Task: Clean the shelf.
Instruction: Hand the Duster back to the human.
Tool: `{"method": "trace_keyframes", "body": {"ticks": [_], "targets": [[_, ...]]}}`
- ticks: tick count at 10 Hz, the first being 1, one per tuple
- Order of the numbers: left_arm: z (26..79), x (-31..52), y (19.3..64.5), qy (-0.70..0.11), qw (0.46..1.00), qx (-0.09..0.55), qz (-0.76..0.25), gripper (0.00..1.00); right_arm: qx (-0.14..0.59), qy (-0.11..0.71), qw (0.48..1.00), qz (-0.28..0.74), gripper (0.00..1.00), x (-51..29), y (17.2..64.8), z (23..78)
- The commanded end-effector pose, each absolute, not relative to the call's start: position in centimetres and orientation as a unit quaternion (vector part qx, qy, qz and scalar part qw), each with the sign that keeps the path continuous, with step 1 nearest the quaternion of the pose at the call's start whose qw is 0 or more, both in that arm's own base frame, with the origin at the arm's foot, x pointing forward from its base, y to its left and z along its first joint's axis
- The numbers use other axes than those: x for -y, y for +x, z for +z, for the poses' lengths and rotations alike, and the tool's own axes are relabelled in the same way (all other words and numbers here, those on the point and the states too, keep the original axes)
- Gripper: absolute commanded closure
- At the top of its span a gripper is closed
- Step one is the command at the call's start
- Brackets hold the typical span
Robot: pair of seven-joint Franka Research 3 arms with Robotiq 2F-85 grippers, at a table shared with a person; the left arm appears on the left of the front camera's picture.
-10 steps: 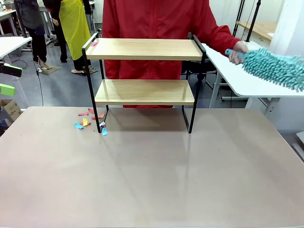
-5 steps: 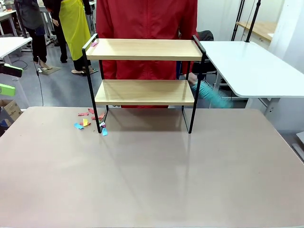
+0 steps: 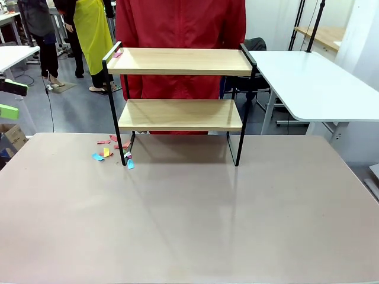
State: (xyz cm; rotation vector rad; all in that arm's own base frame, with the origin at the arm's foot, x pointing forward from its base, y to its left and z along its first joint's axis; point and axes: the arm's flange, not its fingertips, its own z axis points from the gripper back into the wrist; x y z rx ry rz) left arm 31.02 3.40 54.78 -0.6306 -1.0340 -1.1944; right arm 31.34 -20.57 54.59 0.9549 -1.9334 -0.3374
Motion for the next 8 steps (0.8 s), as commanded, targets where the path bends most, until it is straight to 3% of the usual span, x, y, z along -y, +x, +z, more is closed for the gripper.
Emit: {"method": "trace_keyframes", "body": {"ticks": [1,8], "targets": [[54.86,-3.21,31.21,-0.281,0.648,0.471,-0.529,0.0,0.788,0.384,0.461,-0.14,0.0,20.44,31.18,54.75],[54.86,-3.21,31.21,-0.281,0.648,0.471,-0.529,0.0,0.788,0.384,0.461,-0.14,0.0,20.44,31.18,54.75]]}}
